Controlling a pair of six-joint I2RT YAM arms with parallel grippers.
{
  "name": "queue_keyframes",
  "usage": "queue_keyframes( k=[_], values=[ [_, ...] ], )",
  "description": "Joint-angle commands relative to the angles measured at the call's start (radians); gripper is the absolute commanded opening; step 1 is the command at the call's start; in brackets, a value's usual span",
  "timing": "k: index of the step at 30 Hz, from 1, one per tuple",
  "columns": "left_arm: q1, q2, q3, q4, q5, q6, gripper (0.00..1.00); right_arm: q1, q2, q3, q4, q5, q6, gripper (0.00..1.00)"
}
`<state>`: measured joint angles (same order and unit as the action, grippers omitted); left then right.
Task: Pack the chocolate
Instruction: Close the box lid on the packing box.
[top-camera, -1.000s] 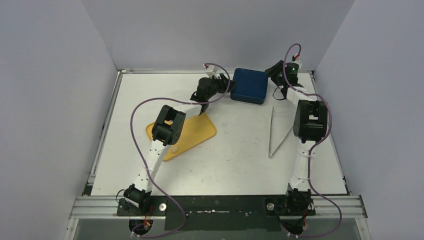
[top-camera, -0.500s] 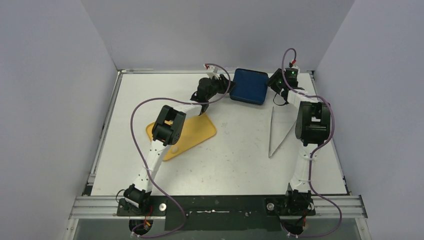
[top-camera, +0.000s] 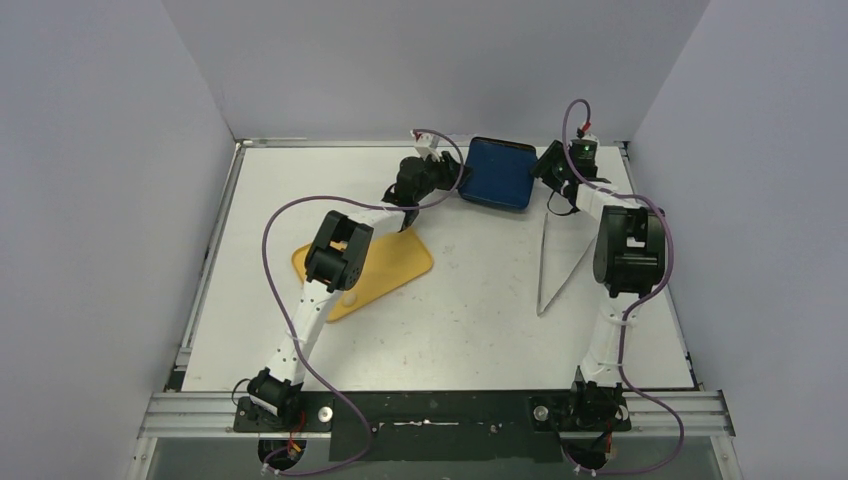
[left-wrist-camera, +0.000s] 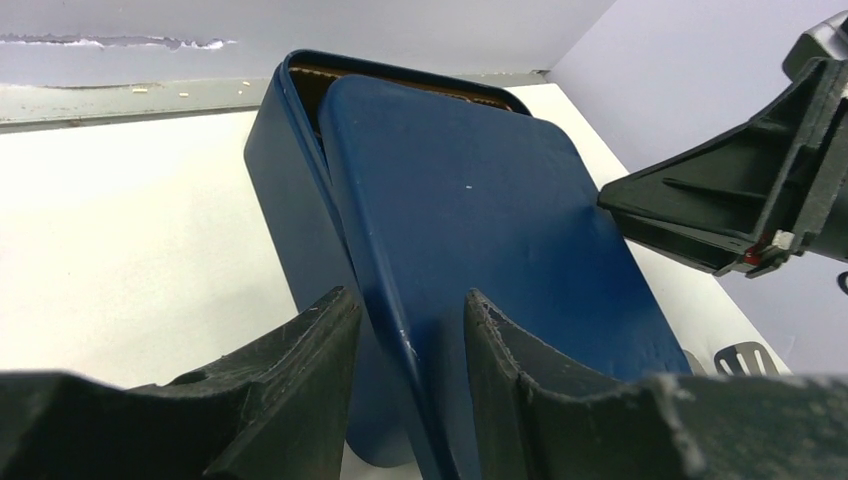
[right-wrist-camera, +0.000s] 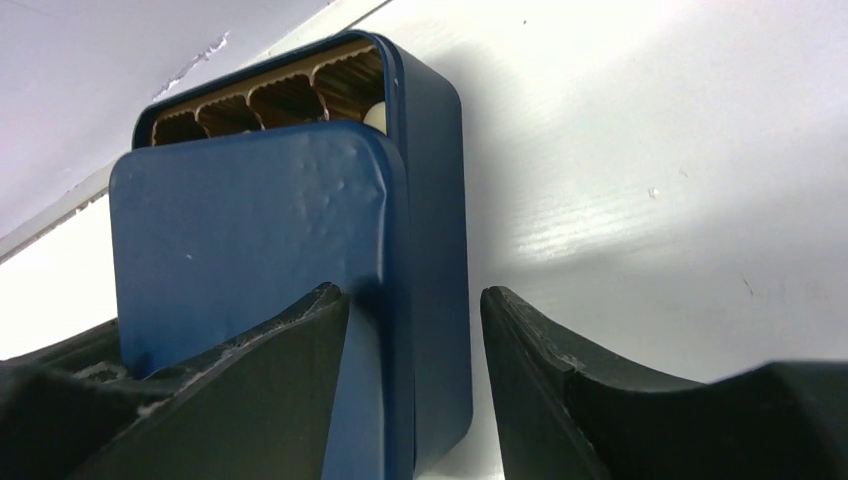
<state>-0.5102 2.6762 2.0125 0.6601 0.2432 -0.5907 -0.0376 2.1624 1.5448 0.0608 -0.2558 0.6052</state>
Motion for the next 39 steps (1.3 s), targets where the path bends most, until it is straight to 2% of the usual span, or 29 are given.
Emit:
queue_keyframes(
  k=[1,7,22,25,31,35,39],
  values=[
    [-0.005,-0.05,-0.019,0.01,0.005,0.025,0.41,0.005,-0.108,-0.05,0.011,-0.013,-0.03,0.53],
    [-0.005,-0.081,-0.06,0.012,0.014,0.03,0.41,0.003,-0.14,-0.105,0.046,-0.059,-0.039,0.53],
    [-0.008,-0.137,-0.131,0.041,0.031,0.01,0.4,0.011,-0.191,-0.207,0.067,-0.06,-0.025,0.4],
    [-0.008,-0.137,-0.13,0.042,0.037,0.01,0.36,0.011,-0.185,-0.209,0.077,-0.067,-0.021,0.38],
    [-0.011,-0.135,-0.124,0.047,0.05,0.007,0.18,0.012,-0.178,-0.2,0.118,-0.09,-0.019,0.3],
    [-0.011,-0.121,-0.099,0.051,0.055,0.002,0.13,0.012,-0.162,-0.184,0.133,-0.11,-0.015,0.28],
    [-0.013,-0.106,-0.074,0.053,0.059,-0.007,0.12,0.011,-0.159,-0.179,0.143,-0.114,-0.015,0.26]
  ],
)
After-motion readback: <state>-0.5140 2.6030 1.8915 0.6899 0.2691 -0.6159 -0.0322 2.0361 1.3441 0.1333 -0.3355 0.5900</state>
